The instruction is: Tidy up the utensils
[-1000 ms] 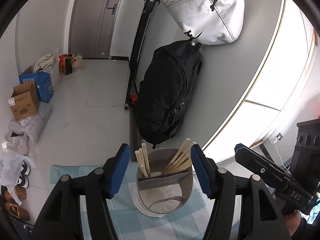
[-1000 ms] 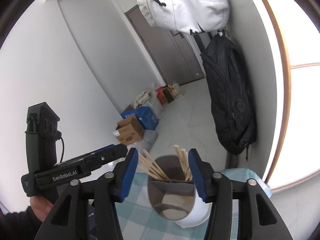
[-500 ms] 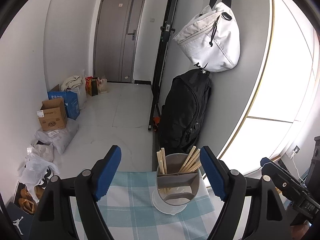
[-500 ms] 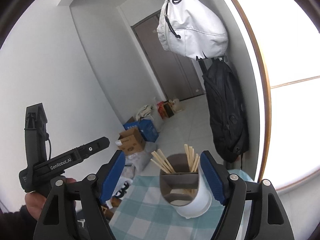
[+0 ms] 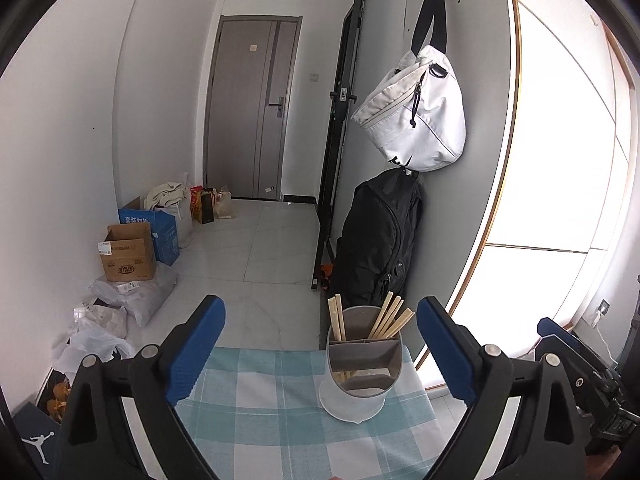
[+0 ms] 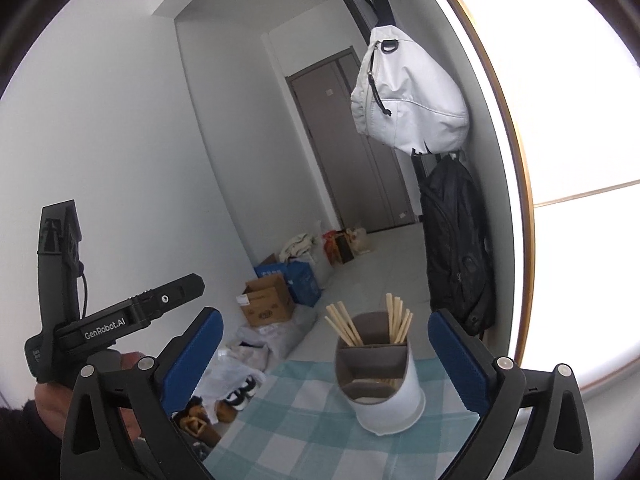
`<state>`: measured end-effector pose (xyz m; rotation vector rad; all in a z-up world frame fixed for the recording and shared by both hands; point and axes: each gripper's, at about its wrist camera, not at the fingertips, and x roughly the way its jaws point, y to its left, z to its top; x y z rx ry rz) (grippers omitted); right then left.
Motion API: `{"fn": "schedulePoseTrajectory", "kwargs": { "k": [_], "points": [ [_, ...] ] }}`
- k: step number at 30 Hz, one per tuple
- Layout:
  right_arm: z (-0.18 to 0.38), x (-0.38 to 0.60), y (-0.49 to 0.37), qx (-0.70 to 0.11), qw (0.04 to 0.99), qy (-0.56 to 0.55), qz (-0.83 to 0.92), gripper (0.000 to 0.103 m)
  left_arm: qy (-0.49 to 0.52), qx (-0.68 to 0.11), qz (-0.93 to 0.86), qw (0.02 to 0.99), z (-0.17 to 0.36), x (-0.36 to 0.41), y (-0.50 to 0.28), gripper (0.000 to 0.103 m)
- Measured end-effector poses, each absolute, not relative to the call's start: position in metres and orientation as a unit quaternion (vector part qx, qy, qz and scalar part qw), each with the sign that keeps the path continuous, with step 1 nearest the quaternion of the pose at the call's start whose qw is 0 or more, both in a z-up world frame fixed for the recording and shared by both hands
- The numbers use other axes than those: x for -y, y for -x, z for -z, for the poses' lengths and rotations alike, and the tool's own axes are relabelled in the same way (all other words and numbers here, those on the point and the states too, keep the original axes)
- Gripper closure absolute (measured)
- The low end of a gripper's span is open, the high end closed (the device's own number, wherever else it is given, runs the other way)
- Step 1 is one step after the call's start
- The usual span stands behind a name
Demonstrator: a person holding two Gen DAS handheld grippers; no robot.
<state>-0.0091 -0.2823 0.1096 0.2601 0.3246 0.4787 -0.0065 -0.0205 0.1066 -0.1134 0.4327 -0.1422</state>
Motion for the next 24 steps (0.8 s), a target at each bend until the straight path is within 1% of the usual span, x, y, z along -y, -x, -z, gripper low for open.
{"fn": "schedulePoseTrajectory", "kwargs": {
  "k": [2,7,11,17,20,24],
  "points": [
    [-0.102,0.280,0.014,-0.153,0.953,-0.117,-0.235,0.000,0.056,-0.209,0.059,0.975,-0.101,0.018,0.011,0.003],
    [-0.078,0.273,0.022,-0.149,0.958,-0.092,-0.228,0.000,0.041,-0.189,0.052,0.980,-0.079,0.014,0.017,0.003],
    [-0.063,0.265,0.026,-0.149,0.962,-0.070,-0.219,0.000,0.043,-0.192,0.045,0.980,-0.060,0.009,0.014,0.003],
    [-0.056,0.264,0.032,-0.144,0.966,-0.071,-0.203,0.000,0.050,-0.209,0.025,0.976,-0.029,0.002,0.012,0.003],
    [-0.048,0.264,0.030,-0.155,0.963,-0.080,-0.207,0.000,0.056,-0.214,0.020,0.975,-0.023,-0.001,0.012,0.003],
    [-0.045,0.257,0.029,-0.154,0.964,-0.058,-0.209,0.000,0.042,-0.210,0.017,0.977,-0.021,0.001,0.015,0.003]
  ]
}}
